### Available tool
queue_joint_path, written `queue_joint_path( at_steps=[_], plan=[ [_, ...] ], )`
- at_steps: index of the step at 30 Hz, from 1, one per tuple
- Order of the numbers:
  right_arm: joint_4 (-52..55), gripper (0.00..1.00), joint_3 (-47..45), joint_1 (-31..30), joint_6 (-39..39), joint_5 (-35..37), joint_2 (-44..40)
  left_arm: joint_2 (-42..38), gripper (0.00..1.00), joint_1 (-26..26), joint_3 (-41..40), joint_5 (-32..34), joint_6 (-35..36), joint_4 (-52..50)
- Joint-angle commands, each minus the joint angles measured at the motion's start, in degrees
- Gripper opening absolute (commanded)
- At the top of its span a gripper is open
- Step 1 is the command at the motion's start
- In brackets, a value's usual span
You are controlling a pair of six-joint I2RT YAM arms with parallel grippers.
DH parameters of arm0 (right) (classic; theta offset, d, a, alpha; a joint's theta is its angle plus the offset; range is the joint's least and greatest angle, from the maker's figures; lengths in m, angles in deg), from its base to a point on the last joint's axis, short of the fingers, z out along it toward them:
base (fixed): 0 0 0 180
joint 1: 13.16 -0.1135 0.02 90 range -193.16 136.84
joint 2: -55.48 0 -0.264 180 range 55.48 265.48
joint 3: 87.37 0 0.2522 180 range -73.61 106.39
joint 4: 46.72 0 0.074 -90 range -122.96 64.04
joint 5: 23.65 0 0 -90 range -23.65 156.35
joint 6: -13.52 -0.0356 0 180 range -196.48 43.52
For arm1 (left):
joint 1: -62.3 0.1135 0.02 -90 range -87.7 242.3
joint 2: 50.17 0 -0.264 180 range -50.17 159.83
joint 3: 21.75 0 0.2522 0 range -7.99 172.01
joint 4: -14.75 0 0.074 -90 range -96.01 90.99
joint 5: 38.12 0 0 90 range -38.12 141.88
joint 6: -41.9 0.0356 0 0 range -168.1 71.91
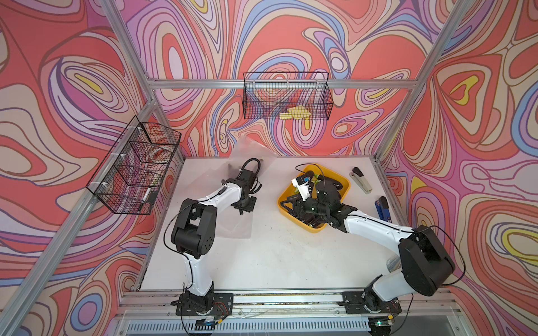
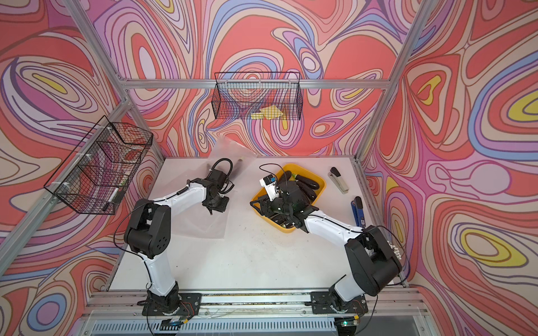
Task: Place the eggplant in a zip-top bag and seal the zipper
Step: Open the zipper food storage bag.
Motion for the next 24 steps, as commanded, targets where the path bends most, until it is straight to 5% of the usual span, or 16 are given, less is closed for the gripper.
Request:
queue_joint_path(
  at_steps=[1,7,24],
  plan=[
    [-1.4,0.52,-0.6,-0.1,-0.4,-0.5,0.6,3.1,0.39,0.1,2.6,-0.8,2.1,-1.6],
    [-1.1,0.52,-1.1,-0.2,-0.3,-0.1,0.1,4.8,0.34,0.8,3.0,-0.4,3.0,-1.3],
    [-1.1,0.51,-1.6,-0.3,-0.5,0.3,0.3,5.2,0.01,2.3,4.1,-4.0,3.5,-1.5]
  ],
)
